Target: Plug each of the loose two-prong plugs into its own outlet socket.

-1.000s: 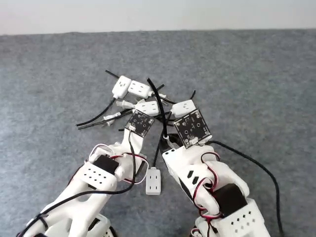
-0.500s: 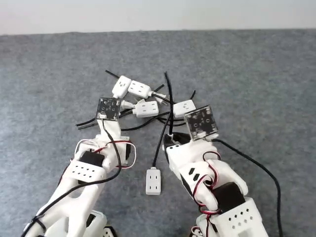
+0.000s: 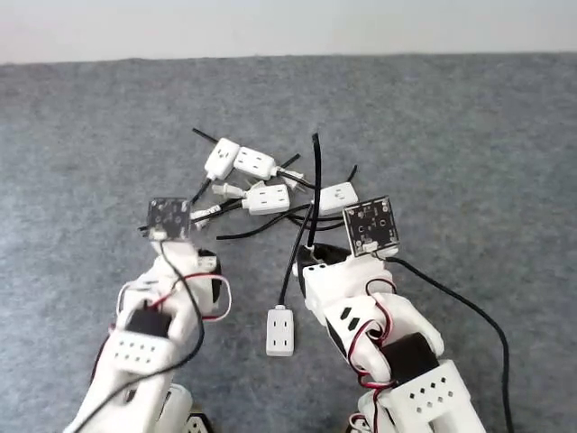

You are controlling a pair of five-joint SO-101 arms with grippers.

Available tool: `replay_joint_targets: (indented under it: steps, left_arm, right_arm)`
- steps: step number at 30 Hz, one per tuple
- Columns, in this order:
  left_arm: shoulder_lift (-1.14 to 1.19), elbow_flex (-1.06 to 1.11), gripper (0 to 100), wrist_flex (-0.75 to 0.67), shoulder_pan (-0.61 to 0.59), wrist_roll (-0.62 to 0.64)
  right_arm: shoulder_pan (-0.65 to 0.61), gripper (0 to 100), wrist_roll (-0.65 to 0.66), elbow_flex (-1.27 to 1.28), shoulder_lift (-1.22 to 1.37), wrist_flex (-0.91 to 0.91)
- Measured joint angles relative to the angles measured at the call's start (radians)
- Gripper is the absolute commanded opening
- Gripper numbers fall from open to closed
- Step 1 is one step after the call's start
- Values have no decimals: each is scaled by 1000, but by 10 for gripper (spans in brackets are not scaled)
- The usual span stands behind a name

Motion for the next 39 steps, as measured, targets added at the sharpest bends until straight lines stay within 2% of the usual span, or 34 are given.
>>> replay_joint_targets:
  steps: [5, 11, 15, 19, 23, 32, 39]
  left_arm:
    - [-226, 75, 13, 112, -26, -2]
    - [-362, 137, 13, 129, -54, 0]
    - [-381, 137, 13, 144, -57, -2]
    - [-390, 152, 13, 170, -2, -2]
    - [-390, 155, 13, 175, 18, -2]
    - [-390, 155, 13, 175, 23, -31]
    - [-390, 155, 13, 180, 23, -37]
  right_arm:
    - [-46, 9, 0, 11, -2, 11]
    - [-143, 8, 0, 31, 0, 81]
    - [-170, 8, 0, 51, -2, 100]
    - [-176, 8, 0, 124, -2, 72]
    - [-229, 8, -6, 173, -2, 18]
    - [-242, 8, -43, 247, -2, -140]
    - [-242, 8, -43, 233, -2, -117]
